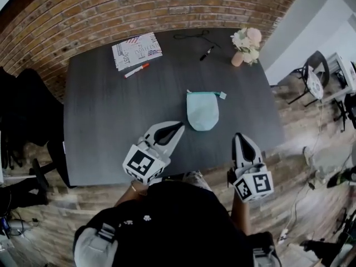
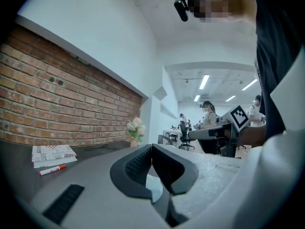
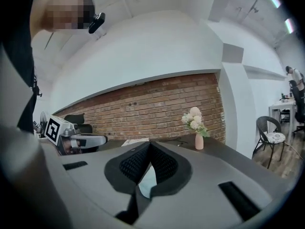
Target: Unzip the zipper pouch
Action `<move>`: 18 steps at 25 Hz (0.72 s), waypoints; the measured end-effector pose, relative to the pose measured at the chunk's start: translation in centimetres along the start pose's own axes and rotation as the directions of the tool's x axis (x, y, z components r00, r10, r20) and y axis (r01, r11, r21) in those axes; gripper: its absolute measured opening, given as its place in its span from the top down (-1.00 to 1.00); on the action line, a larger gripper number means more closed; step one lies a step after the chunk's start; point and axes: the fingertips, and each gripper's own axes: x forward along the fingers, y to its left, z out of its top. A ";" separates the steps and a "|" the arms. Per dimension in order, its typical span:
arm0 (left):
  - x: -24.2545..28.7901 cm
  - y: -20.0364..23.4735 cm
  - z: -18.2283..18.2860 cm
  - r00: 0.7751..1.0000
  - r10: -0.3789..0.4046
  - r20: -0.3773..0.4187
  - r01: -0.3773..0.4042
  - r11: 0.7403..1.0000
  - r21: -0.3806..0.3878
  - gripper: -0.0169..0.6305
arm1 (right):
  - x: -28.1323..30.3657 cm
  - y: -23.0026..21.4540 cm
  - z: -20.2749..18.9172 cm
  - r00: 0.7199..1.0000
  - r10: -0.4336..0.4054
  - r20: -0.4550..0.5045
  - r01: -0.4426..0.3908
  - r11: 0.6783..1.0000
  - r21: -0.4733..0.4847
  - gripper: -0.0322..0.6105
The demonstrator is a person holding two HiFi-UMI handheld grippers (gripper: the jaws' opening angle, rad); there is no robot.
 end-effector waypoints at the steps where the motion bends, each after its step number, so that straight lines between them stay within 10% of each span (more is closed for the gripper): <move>1: 0.5 0.3 -0.1 1.000 0.011 -0.004 -0.011 1.000 -0.001 0.93 | 0.7 -0.5 -0.1 1.000 0.013 -0.009 -0.013 1.000 0.000 0.89; 18: 4.7 4.7 -2.1 0.970 0.232 -0.078 -0.235 0.972 -0.030 0.93 | 12.0 -6.4 -5.9 0.951 0.231 -0.207 -0.222 0.973 0.067 0.76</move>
